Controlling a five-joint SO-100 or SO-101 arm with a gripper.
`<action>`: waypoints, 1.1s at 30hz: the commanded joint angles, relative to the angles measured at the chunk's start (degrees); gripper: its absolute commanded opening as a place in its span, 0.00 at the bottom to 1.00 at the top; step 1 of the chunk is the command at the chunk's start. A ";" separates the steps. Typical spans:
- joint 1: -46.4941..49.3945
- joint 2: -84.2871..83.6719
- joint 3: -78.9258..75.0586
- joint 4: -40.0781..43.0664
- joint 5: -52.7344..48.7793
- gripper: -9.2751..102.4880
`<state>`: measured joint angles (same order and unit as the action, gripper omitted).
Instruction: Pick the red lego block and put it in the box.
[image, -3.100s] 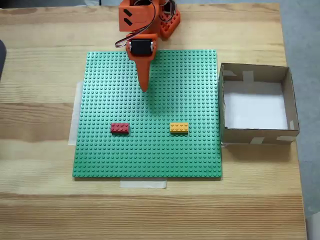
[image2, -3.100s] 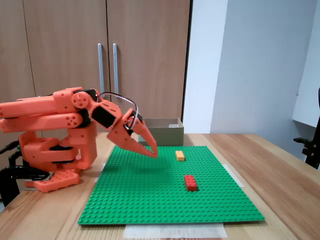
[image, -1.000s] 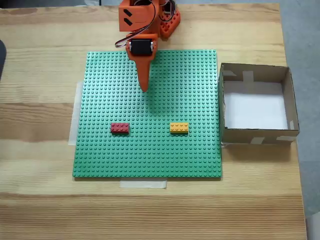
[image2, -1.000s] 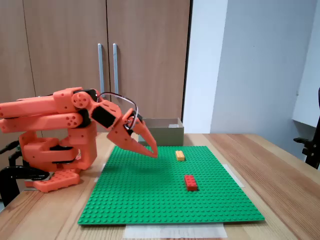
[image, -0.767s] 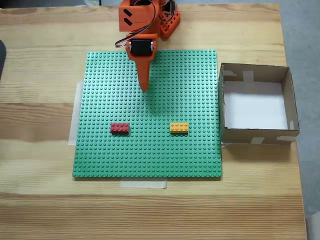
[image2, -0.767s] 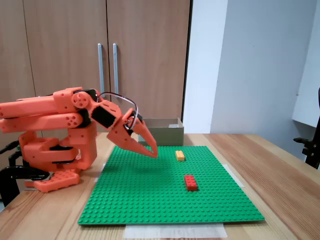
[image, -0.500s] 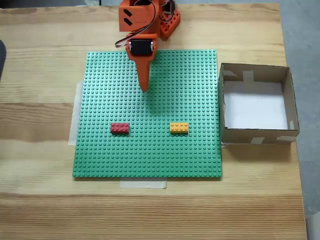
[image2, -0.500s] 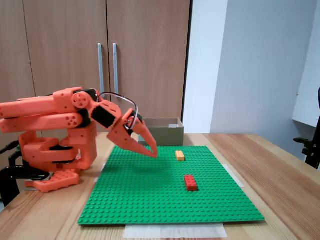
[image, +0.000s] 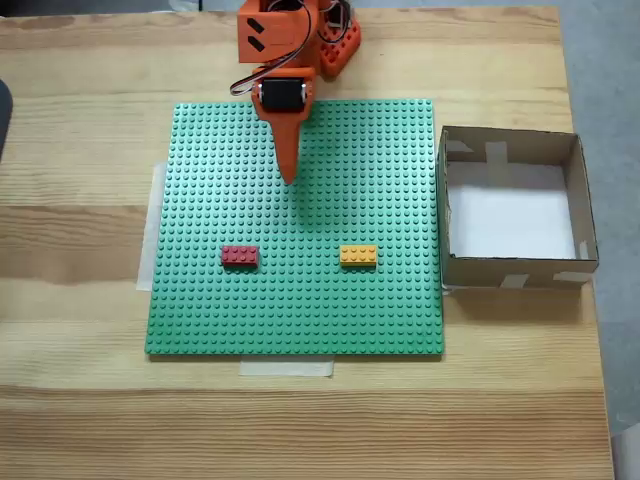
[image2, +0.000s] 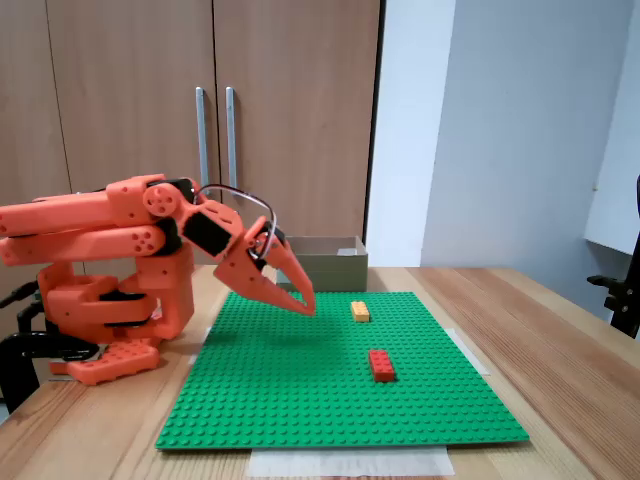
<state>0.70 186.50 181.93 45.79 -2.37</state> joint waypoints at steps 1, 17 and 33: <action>0.35 0.35 0.35 0.00 -0.26 0.07; 0.35 0.35 0.35 0.00 -0.35 0.07; -0.35 -0.53 -1.23 -0.97 -2.81 0.07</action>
<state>0.70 186.33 181.93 45.26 -4.13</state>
